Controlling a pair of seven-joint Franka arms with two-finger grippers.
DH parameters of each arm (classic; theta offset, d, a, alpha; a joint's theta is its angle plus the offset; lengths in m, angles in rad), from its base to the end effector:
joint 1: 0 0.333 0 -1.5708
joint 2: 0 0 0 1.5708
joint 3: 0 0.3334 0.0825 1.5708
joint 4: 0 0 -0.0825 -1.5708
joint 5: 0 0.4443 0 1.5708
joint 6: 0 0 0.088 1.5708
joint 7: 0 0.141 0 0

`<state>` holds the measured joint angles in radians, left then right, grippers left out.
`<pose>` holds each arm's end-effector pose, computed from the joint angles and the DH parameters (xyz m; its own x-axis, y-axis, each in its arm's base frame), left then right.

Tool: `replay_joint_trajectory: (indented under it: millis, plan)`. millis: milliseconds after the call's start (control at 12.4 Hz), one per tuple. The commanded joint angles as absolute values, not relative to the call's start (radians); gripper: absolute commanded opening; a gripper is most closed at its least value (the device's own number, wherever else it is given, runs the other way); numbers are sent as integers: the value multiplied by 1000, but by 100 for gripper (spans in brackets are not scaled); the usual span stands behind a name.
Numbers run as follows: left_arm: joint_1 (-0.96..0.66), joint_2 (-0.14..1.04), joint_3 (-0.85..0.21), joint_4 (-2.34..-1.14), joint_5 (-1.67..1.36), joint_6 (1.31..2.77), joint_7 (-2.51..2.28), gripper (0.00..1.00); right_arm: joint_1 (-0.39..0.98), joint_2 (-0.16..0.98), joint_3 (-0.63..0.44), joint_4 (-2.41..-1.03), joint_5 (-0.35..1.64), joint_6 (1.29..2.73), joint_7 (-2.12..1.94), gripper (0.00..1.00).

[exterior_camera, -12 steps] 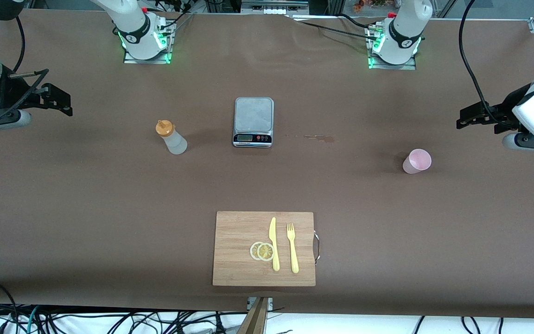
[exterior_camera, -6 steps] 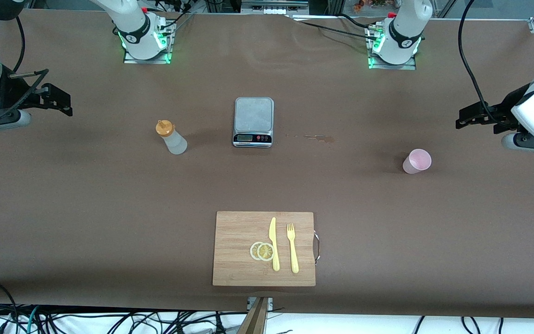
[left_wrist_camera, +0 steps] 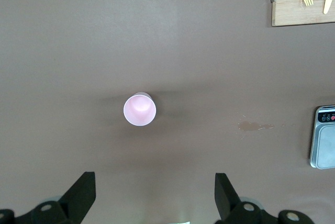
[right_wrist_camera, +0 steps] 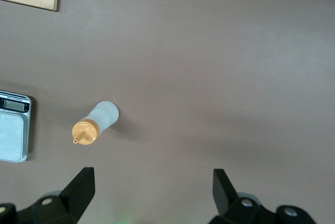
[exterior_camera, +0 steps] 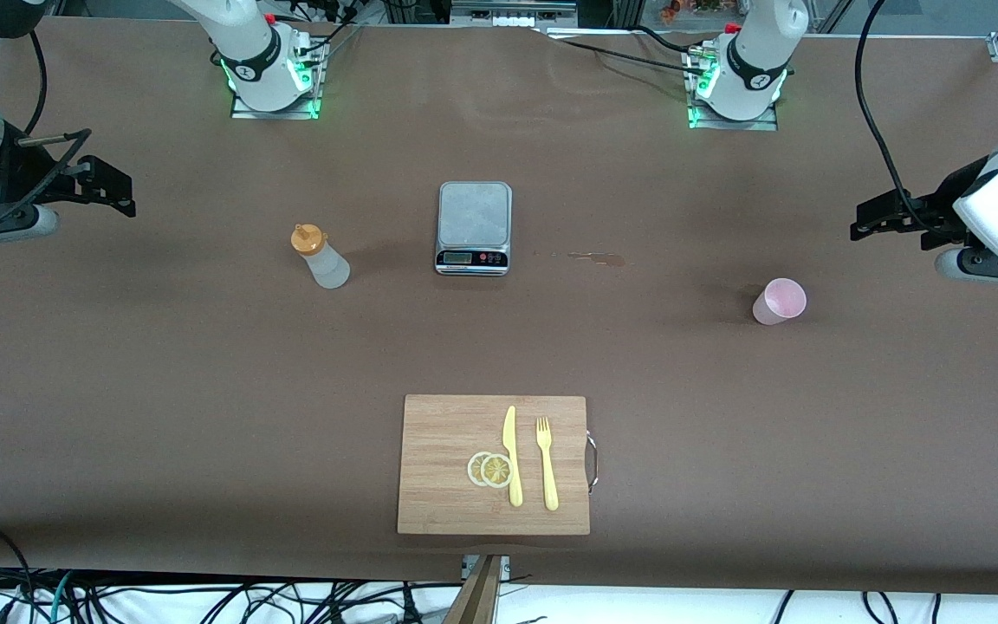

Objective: Add sauce to pink cup with both arms

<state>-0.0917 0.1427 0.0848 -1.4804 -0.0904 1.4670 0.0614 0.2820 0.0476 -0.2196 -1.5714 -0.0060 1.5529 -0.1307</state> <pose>0.6419 -0.0212 0.5582 0.9858 -0.0763 -0.1496 -0.0637 -0.9941 0.0875 0.6229 0.0408 0.5773 0.9793 0.1912 -0.0665 0.1921 -0.9813 0.0078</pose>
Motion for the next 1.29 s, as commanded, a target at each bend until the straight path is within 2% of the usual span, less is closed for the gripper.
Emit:
replay_joint_trajectory:
  millis: [0, 1205]
  plan:
    - [-97, 161, 83, -1437, -71, 1442, 52, 100, 276, 54, -218, -1552, -14, 1549, -126, 100]
    - [-94, 189, 86, -1424, -69, 1424, 48, 100, 275, 55, -218, -1552, -12, 1552, -121, 100]
